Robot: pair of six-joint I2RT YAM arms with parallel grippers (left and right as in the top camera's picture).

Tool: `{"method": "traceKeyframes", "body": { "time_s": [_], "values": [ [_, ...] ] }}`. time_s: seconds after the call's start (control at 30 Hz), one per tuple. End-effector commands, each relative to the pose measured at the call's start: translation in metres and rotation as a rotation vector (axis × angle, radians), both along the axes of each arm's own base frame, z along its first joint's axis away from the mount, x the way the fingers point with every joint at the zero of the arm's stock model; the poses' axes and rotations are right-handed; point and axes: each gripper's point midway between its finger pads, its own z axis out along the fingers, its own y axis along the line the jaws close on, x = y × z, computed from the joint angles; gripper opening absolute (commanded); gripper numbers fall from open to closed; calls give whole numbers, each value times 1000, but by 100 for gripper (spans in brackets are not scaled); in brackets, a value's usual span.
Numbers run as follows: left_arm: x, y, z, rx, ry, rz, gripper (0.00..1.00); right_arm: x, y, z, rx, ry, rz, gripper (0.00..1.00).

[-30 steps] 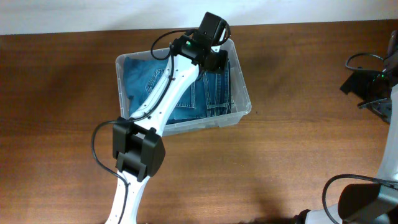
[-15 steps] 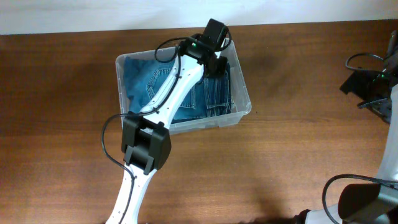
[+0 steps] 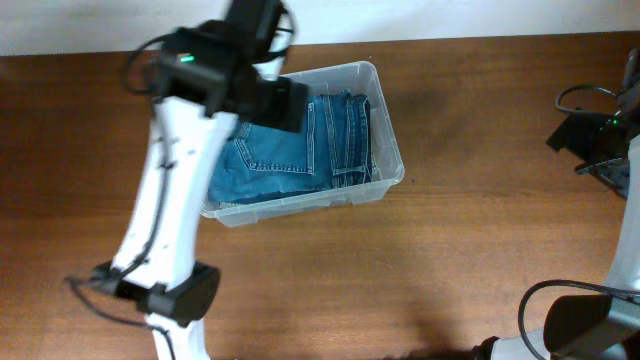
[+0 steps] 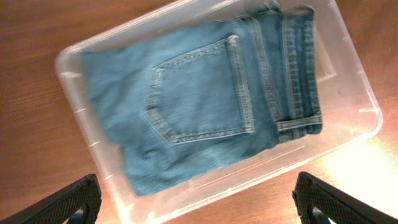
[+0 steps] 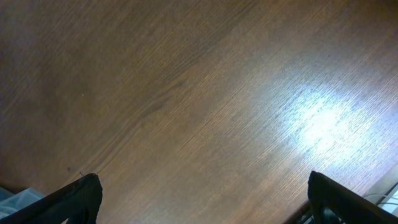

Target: Pack container

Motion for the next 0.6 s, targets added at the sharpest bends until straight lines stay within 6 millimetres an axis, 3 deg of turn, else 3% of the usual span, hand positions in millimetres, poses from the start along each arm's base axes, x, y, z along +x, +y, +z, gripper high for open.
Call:
{"method": "traceKeyframes", "body": {
  "time_s": [0.0,0.07,0.13,0.2,0.37,0.47,0.57],
  "values": [
    [-22,33,52,-38,-128,49,99,-3,0,3,-3,-10,-12,98],
    [-36,42,72,-64,-175,60,99,-3,0,3,-3,-10,-12,98],
    [-67,49,93,-107,-218,51,99,-3,0,3,-3,-10,-12,98],
    [-97,58,100,-109,-234,51,99,-3,0,3,-3,-10,-12,98],
    [-194,87,104,-209,-358,79,99,-3,0,3,-3,-10,-12,98],
    [-217,92,111,-281,-508,61,99,-3,0,3,-3,-10,-12,98],
    [-235,96,105,-389,-638,92,99,-3,0,3,-3,-10,-12,98]
  ]
}}
